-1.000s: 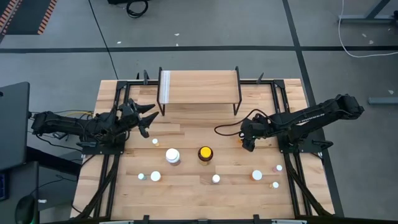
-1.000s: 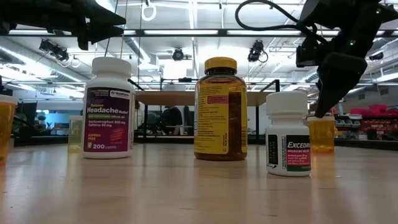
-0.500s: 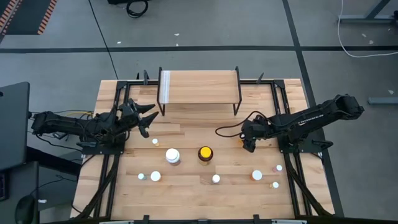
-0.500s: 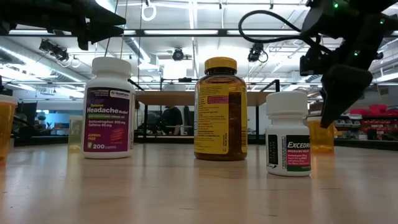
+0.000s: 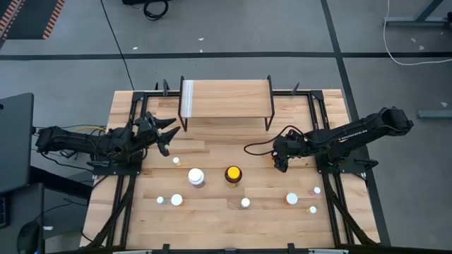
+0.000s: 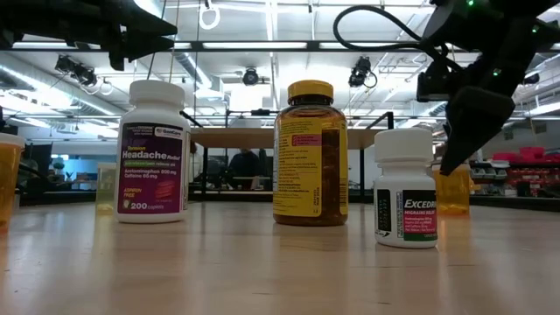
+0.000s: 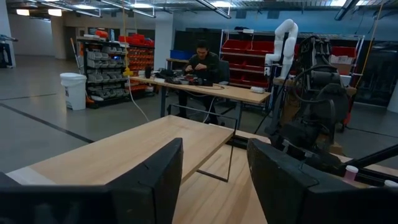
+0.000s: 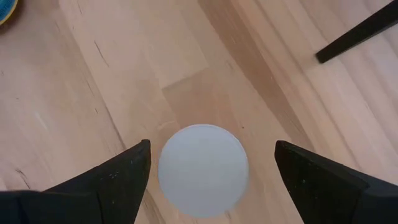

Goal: Pick and place medicine bottles onto shelf by color
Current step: Put the top small orange medicine bottle on the shelf

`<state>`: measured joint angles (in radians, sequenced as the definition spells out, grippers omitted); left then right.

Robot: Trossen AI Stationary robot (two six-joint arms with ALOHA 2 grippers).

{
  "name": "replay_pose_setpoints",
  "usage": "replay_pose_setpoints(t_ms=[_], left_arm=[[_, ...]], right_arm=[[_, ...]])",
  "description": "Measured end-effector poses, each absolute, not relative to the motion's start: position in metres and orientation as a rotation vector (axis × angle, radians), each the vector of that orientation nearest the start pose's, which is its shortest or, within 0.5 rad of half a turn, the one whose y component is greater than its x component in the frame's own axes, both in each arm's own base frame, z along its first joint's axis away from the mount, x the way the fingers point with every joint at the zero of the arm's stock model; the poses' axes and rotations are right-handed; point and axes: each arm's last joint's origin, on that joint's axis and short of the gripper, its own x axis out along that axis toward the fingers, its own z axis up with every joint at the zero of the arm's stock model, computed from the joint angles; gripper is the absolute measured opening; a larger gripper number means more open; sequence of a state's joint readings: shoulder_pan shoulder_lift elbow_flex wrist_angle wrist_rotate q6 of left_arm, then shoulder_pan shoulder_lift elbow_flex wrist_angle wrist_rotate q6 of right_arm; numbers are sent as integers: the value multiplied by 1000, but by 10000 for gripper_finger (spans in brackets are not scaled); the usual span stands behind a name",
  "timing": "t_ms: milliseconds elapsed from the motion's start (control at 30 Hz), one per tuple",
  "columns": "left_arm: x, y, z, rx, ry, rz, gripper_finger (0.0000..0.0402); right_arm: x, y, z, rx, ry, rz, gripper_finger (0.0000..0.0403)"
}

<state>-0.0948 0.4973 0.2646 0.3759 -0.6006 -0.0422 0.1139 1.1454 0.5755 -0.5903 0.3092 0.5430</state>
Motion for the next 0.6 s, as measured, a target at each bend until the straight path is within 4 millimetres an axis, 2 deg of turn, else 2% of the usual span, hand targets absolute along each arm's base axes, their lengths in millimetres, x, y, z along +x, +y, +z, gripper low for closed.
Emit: replay_pose_setpoints(t_ms=[400,600], left_arm=[[132,4,244,-90,-147,502,185],[132,4,244,-91,-147,502,181]], right_arm=[[187,13,175,256,1055,-458,344],[188,13,175,257,1054,-458,300]])
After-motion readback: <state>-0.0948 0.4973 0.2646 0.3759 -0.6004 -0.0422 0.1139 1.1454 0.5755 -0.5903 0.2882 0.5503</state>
